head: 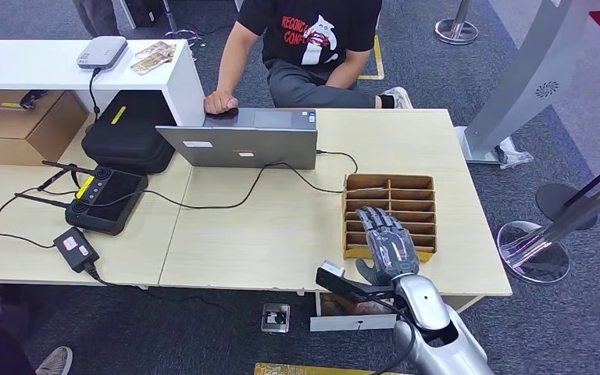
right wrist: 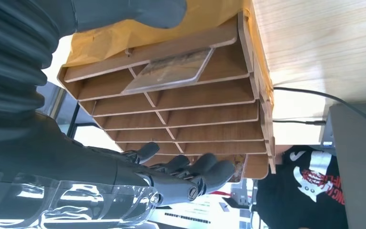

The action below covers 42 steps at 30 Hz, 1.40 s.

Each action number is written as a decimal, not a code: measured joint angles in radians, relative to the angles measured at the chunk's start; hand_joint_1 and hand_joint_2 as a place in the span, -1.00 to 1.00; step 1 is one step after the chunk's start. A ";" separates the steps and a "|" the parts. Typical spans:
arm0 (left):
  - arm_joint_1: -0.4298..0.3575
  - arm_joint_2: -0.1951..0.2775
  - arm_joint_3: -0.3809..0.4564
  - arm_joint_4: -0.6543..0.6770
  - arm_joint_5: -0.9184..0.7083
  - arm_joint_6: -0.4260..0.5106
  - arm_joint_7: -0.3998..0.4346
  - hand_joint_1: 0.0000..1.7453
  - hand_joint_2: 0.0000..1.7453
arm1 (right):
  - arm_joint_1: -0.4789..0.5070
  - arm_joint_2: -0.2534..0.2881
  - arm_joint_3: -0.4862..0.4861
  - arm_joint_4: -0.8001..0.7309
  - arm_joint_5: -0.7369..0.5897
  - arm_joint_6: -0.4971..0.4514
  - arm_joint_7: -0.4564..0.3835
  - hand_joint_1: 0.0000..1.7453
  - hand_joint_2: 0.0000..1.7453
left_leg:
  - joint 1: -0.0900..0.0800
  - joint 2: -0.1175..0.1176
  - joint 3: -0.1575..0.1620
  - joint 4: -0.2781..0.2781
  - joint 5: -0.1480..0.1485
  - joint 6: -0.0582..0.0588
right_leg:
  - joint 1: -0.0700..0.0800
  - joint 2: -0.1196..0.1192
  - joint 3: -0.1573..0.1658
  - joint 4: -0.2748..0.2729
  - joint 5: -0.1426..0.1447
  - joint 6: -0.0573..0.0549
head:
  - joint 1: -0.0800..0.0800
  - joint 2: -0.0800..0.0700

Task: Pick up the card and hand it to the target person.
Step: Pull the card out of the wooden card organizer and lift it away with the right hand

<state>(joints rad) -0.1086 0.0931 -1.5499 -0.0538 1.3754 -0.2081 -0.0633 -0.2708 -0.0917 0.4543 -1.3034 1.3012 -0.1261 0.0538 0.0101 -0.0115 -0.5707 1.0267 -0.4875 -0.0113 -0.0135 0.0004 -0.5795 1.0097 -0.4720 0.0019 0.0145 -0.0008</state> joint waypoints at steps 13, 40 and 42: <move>-0.001 0.000 0.000 0.000 -0.023 0.001 0.001 -1.00 1.00 | 0.028 -0.019 -0.004 -0.014 0.000 -0.010 0.004 0.61 1.00 | 0.000 0.000 0.000 0.000 0.000 0.000 | 0.000 0.000 0.000 0.000 0.000 0.000 | 0.000 0.000; -0.005 0.003 0.000 0.000 -0.052 0.002 0.000 -1.00 1.00 | 0.080 -0.035 -0.043 -0.093 0.018 -0.084 -0.015 1.00 1.00 | 0.000 0.000 0.000 0.000 0.000 0.000 | 0.000 0.001 0.000 0.000 0.000 0.000 | 0.000 0.000; -0.005 0.003 0.000 0.000 -0.052 0.002 0.000 -1.00 1.00 | 0.078 -0.035 -0.045 -0.099 0.018 -0.095 -0.018 1.00 1.00 | 0.000 0.000 0.000 0.000 0.000 0.000 | 0.000 0.001 0.000 0.000 0.000 0.000 | 0.000 0.000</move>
<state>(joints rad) -0.1135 0.0965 -1.5499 -0.0538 1.3232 -0.2063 -0.0634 -0.1928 -0.1270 0.4091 -1.4021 1.3191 -0.2215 0.0361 0.0102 -0.0113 -0.5703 1.0268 -0.4875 -0.0113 -0.0135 0.0009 -0.5794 1.0098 -0.4719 0.0018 0.0145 -0.0008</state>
